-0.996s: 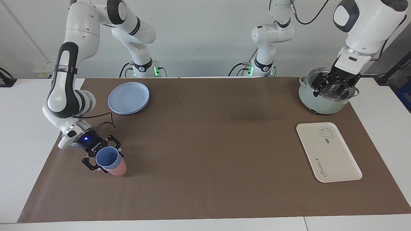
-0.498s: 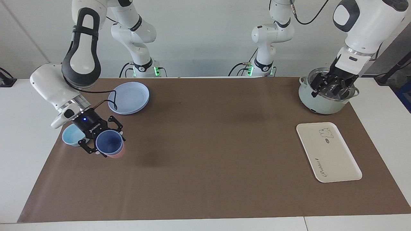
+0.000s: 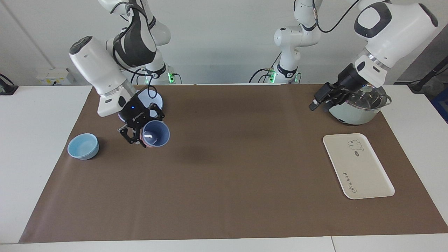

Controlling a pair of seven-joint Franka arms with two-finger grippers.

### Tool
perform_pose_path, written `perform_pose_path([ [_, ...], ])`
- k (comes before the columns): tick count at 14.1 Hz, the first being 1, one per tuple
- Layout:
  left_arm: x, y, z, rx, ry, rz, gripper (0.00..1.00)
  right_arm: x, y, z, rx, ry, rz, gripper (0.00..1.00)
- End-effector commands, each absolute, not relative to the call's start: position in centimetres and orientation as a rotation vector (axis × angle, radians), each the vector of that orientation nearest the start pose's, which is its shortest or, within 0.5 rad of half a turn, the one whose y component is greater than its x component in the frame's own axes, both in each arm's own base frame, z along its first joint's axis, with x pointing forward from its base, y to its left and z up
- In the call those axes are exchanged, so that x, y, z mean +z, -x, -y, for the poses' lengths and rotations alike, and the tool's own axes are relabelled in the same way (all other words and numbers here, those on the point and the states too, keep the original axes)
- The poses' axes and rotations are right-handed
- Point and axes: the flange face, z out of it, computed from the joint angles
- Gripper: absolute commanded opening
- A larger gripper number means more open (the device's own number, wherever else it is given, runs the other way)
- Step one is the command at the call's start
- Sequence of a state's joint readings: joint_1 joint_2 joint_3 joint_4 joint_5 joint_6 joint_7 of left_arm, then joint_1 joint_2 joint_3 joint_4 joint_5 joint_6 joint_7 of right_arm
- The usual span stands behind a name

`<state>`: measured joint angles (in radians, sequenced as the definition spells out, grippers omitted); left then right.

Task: Place cup on tray
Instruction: 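Carry the cups inward with the right gripper while the left gripper approaches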

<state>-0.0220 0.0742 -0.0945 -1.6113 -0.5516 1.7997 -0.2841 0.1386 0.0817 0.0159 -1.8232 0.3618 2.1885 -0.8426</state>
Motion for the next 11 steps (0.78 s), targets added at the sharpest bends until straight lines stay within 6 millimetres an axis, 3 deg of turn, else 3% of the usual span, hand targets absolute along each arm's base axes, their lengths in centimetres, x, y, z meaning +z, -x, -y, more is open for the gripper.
perform_pose_path([
  [1,57.9,-61.9,17.5,-0.053,-2.418,-0.422,0.73,52.2,-59.2,-14.4,-0.466,2.67,1.198,0.0],
  [4,57.2,-62.5,23.3,-0.068,-2.281,-0.473,0.67,52.7,-58.2,-17.9,-0.426,2.701,1.318,0.0],
  [7,57.2,-60.9,30.6,-0.042,-2.184,-0.531,0.64,53.3,-57.2,-20.5,-0.366,2.716,1.471,0.0],
  [11,56.2,-57.7,37.5,-0.052,-2.165,-0.531,0.62,53.5,-56.3,-22.7,-0.333,2.724,1.524,0.0],
])
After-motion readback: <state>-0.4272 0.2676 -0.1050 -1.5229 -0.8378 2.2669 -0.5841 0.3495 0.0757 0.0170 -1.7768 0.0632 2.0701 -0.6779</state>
